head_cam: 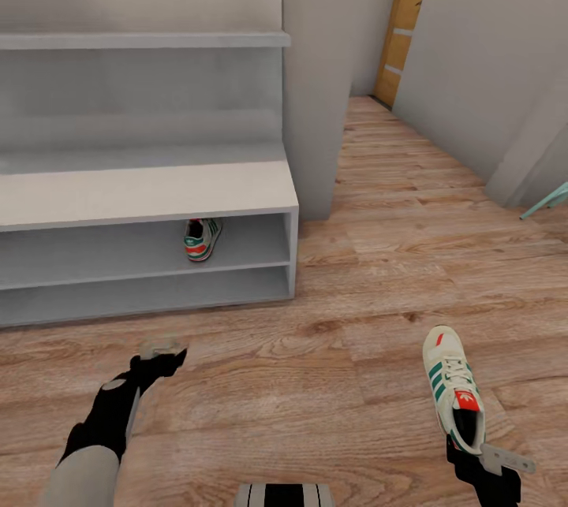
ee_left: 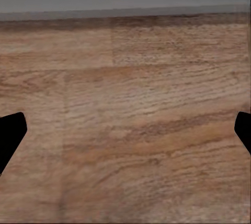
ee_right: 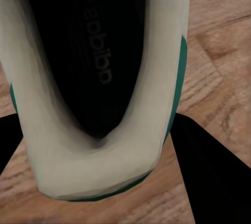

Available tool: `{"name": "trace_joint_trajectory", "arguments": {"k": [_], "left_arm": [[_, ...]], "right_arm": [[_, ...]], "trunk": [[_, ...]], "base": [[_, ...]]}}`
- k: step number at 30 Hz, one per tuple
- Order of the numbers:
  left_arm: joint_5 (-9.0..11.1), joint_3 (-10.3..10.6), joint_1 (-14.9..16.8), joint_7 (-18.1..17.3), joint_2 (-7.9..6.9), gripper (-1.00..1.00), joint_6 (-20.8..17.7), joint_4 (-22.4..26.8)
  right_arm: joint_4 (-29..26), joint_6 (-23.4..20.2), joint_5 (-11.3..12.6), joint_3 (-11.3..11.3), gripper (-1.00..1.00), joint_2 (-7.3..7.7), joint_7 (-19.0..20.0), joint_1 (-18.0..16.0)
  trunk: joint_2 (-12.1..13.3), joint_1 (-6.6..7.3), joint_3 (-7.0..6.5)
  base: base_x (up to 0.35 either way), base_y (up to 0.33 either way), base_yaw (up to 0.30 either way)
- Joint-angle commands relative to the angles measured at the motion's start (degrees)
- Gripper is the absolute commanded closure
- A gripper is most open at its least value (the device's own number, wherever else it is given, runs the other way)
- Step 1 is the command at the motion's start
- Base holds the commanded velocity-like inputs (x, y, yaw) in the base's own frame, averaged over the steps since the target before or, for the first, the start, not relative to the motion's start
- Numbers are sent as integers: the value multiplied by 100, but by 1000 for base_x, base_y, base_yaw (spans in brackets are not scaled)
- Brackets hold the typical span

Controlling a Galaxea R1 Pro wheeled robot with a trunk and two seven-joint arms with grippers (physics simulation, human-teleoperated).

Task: Pick up the two gym shoes and the two sandals from the corridor floor and place them onto the hallstand (shoe rack) in the corridor, making sure they are on the rack and not on the floor. Arrange them so the two gym shoes are next to each other and the two sandals are next to each other.

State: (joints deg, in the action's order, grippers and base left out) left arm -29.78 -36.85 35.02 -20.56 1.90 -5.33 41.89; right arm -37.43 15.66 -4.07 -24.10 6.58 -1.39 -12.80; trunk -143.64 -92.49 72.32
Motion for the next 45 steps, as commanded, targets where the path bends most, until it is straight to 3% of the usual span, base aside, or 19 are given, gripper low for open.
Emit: {"name": "trace_joint_trajectory", "arguments": {"k": [1, 4, 8, 9, 17, 19, 27, 45], "left_arm": [[69, -39, -127, -134, -28, -100, 117, 35], [447, -37, -653, -385, -185, -100, 629, 71], [689, -42, -1059, -481, -286, -100, 855, 61], [807, -59, -1339, -509, -346, -100, 958, 56], [898, -189, -1853, -451, -400, -100, 1222, -16], [909, -332, -1921, -443, -398, -100, 1233, -24], [913, -569, -1946, -435, -368, -100, 1410, -21], [913, -801, -1946, -440, -375, -100, 1421, -5]], "right_arm": [[5, 16, -41, -9, 100, -2, -20, -3], [3, 16, -41, -8, 100, -4, -20, -3], [0, 19, -41, -8, 100, -1, -20, -3], [1, 22, -41, -7, 100, 0, -15, -3], [22, 25, -45, -7, 100, -31, -3, -3], [90, 29, -43, -7, 100, -33, -1, -2], [326, 40, -41, -7, 100, -40, -17, 2], [379, 43, -41, -7, 100, -42, -26, 2]], "trunk": [[-2, 1, 3], [-2, 1, 3], [-2, 1, 3], [-2, 1, 3], [-2, 1, 3], [-2, 1, 3], [-2, 1, 3], [-2, 1, 3]], "base": [[0, 0, 0], [0, 0, 0], [0, 0, 0], [0, 0, 0], [0, 0, 0], [0, 0, 0], [-1, 138, 0], [-98, 303, 0]]}}
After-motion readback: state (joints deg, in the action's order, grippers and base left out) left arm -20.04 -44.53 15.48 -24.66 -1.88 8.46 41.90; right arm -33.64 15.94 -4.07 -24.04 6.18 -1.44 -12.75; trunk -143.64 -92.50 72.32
